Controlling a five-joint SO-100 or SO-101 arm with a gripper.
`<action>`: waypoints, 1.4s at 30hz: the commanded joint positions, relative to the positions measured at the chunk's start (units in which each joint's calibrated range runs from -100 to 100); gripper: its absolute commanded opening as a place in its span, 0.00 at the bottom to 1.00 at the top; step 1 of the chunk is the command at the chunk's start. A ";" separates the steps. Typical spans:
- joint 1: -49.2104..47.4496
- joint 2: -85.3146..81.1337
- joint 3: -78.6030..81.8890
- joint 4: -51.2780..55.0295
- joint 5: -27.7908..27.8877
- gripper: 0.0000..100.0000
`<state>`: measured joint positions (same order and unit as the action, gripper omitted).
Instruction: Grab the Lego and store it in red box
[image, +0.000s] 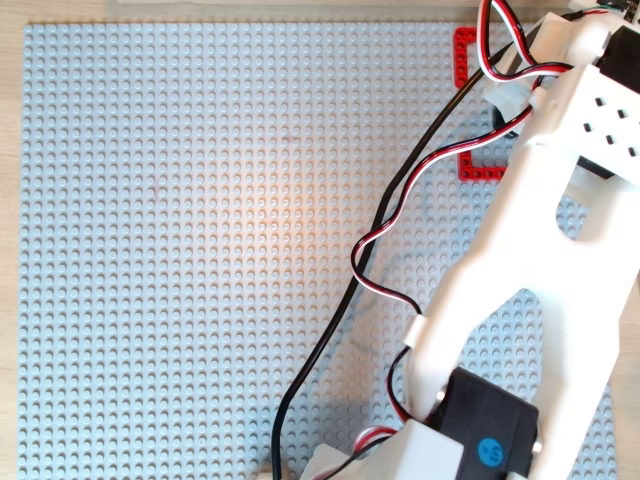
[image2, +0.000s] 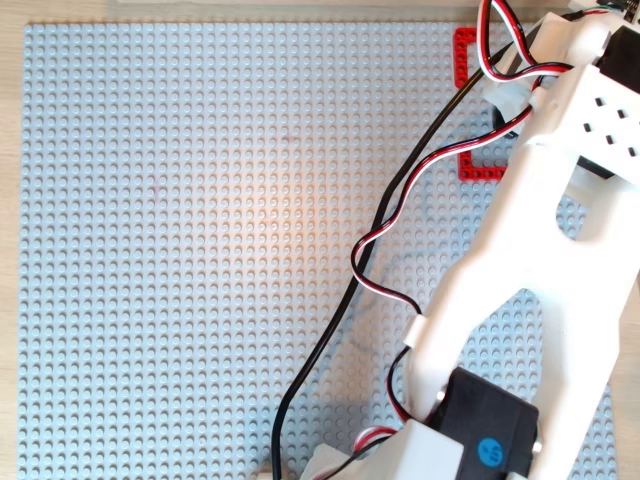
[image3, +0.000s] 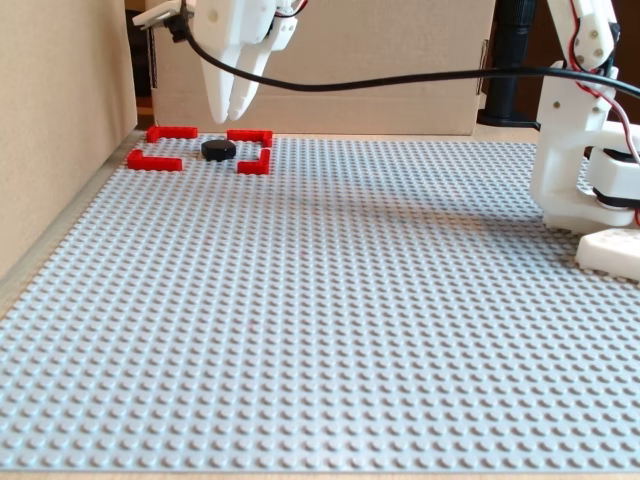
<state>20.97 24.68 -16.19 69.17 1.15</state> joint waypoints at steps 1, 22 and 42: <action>0.65 -6.04 -2.72 2.06 0.00 0.05; -12.38 -33.84 -2.17 21.18 0.10 0.05; -19.52 -60.53 4.46 29.43 -2.66 0.05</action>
<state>3.24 -30.60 -14.22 98.62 -1.15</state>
